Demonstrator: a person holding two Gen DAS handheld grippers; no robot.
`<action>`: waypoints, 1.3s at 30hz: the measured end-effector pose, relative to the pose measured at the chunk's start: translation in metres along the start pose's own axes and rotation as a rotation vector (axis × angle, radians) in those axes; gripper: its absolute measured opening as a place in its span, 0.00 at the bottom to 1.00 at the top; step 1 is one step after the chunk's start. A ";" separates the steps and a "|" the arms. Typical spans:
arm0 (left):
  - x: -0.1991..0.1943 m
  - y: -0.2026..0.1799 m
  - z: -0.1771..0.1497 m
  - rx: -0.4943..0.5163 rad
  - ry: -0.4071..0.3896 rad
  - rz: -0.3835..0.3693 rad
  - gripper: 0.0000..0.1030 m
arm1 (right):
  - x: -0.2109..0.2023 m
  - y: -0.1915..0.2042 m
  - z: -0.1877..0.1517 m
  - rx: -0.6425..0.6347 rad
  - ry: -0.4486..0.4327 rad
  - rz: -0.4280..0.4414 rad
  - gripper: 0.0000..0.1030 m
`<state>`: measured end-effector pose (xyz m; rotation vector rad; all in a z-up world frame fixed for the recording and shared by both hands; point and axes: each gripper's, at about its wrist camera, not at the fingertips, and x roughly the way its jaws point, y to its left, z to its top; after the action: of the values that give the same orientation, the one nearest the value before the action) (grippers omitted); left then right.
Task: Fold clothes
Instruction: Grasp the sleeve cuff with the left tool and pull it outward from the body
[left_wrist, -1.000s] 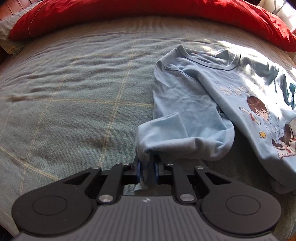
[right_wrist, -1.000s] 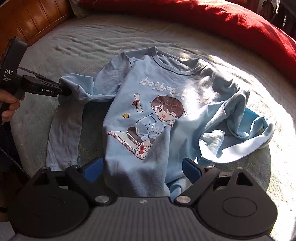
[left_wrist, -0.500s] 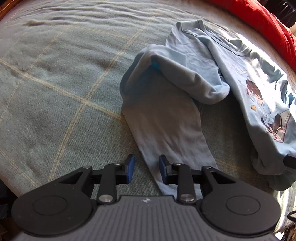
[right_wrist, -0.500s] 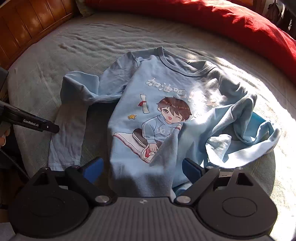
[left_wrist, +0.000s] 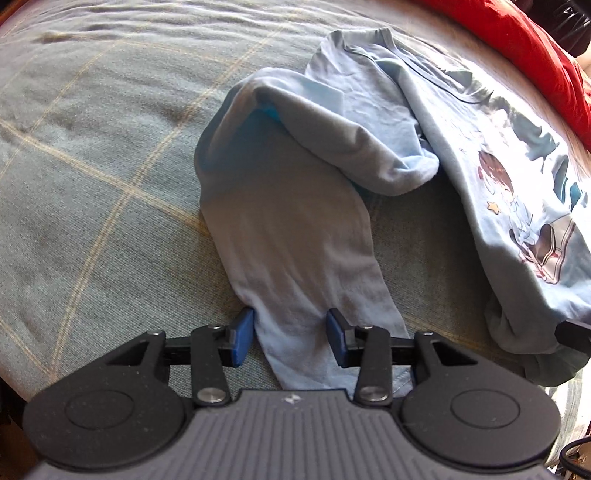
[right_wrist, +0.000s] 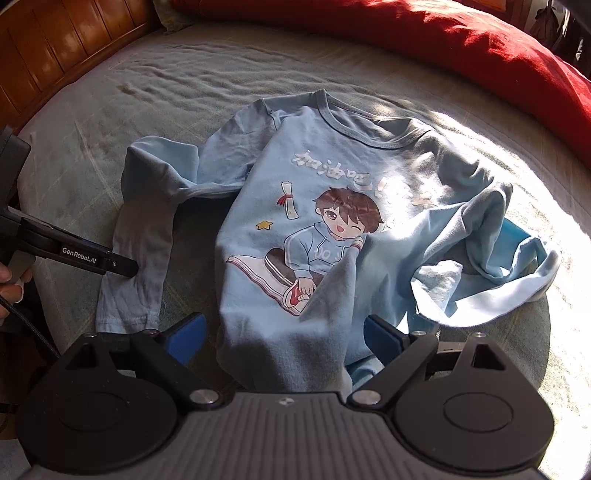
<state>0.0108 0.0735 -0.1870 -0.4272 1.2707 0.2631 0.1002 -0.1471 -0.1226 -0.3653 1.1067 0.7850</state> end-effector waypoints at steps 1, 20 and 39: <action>0.000 -0.001 -0.001 0.006 -0.004 0.007 0.32 | 0.000 0.000 0.000 0.002 0.001 -0.001 0.92; -0.033 0.020 0.015 0.045 -0.033 0.058 0.01 | 0.002 -0.003 0.003 0.008 0.000 -0.014 0.92; -0.045 0.102 0.103 0.166 -0.114 0.434 0.00 | 0.004 -0.009 0.006 0.018 0.009 -0.031 0.92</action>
<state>0.0443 0.2124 -0.1366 0.0110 1.2526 0.5363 0.1119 -0.1483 -0.1246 -0.3697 1.1132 0.7465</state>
